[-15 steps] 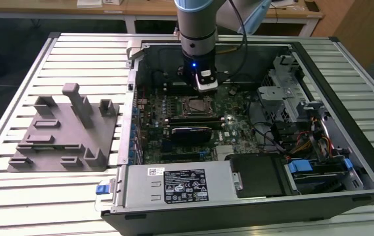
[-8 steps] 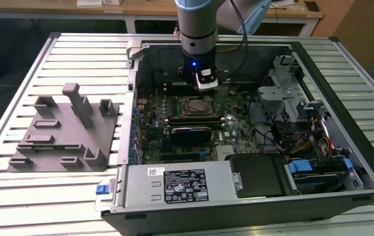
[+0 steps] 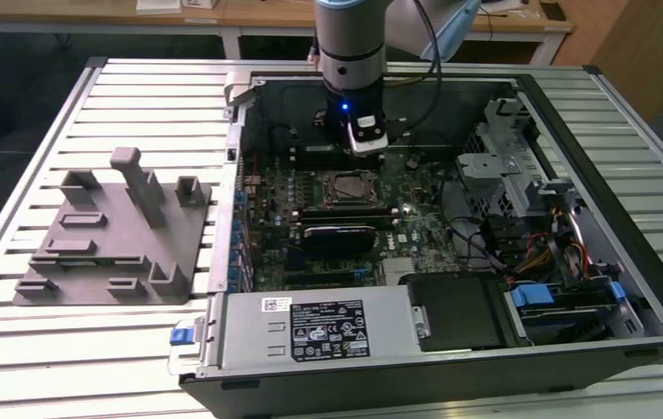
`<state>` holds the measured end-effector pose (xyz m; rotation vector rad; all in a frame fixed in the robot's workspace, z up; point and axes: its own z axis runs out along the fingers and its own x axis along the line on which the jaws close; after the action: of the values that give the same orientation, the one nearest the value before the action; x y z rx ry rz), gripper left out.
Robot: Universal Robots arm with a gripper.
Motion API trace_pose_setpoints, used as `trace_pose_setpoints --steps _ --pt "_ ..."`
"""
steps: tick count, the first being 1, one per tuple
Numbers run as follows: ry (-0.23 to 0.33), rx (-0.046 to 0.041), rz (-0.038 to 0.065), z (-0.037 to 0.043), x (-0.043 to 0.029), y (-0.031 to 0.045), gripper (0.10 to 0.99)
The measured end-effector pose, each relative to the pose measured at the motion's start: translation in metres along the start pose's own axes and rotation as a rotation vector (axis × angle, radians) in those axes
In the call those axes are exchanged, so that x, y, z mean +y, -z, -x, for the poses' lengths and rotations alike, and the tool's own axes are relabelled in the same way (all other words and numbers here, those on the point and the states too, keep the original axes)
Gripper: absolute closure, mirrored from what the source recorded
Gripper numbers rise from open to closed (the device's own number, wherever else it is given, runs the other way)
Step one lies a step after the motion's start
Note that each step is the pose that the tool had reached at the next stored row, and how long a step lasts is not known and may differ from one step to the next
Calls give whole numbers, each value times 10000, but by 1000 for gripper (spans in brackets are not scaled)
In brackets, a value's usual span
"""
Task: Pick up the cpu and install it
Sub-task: 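Install the first cpu locking lever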
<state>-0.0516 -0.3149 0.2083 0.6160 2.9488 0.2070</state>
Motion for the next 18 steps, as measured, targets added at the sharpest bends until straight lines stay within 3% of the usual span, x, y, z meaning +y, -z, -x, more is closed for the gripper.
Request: trace_pose_setpoints --steps 4,5,7,10,12,14,18 --pt "2 -1 -14 0 0 1 980" --pt "6 16 -80 0 0 1 980" --pt "24 77 -312 0 0 -2 980" --pt "67 171 -746 1 -1 -3 980" --pt "84 225 -959 4 -5 -5 980" --pt "86 245 -1042 16 -34 0 980" --pt "87 266 -1082 65 -141 11 980"
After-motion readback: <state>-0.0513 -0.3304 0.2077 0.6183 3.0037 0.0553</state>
